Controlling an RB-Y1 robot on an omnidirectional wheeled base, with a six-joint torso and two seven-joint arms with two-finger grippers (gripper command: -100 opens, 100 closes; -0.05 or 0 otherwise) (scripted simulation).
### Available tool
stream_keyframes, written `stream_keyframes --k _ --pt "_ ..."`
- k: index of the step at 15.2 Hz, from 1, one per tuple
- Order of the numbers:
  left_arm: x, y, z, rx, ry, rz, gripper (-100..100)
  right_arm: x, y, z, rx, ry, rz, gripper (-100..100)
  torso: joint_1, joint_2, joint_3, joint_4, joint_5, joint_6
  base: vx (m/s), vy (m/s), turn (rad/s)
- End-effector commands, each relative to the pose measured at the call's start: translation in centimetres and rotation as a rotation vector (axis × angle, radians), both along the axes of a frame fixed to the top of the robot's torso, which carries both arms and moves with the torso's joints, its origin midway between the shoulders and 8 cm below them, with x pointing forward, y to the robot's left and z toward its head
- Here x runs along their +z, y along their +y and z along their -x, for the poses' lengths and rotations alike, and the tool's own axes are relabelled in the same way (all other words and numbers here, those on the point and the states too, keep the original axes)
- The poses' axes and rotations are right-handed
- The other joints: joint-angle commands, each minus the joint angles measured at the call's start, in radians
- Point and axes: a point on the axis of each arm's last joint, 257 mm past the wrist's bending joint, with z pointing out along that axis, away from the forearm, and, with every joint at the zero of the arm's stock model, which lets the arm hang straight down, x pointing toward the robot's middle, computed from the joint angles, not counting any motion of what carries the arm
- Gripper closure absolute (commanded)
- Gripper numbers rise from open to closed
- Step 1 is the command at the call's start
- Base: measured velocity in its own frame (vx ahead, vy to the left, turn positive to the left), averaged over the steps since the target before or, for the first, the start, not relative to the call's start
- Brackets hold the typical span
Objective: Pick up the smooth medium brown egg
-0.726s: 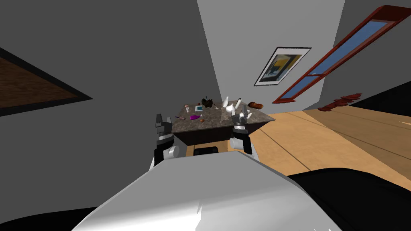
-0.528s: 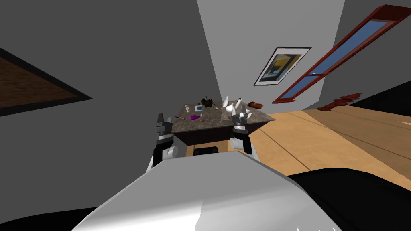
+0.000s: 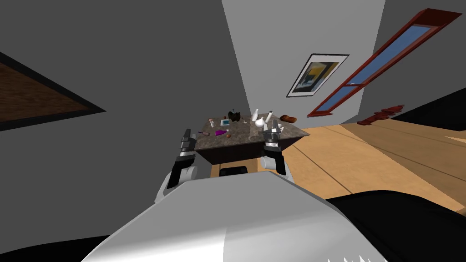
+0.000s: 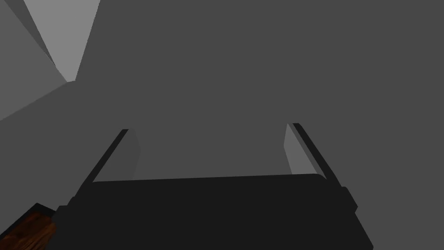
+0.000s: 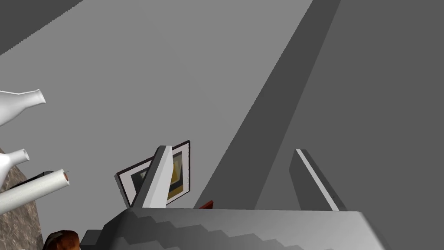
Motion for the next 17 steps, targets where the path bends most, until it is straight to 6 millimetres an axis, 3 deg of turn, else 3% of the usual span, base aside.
stream_keyframes --k 1,9,17 --pt "-1.0 0.3 -0.8 0.001 0.050 -0.034 -100 0.0 0.0 0.0 0.000 0.000 0.000 0 0.000 0.000 0.000 0.000 0.000 0.000 -0.028 -0.016 -0.030" --pt "-3.2 2.0 -2.5 0.028 0.167 -0.097 -100 0.0 0.0 0.0 0.000 0.000 0.000 0 -0.002 0.000 0.000 0.000 0.000 0.000 -0.023 -0.023 -0.031" --pt "-5.9 5.5 -4.3 0.104 0.310 -0.157 -100 0.0 0.0 0.0 0.000 0.000 0.000 0 -0.002 -0.001 0.000 0.000 0.000 0.000 -0.018 -0.035 -0.049"
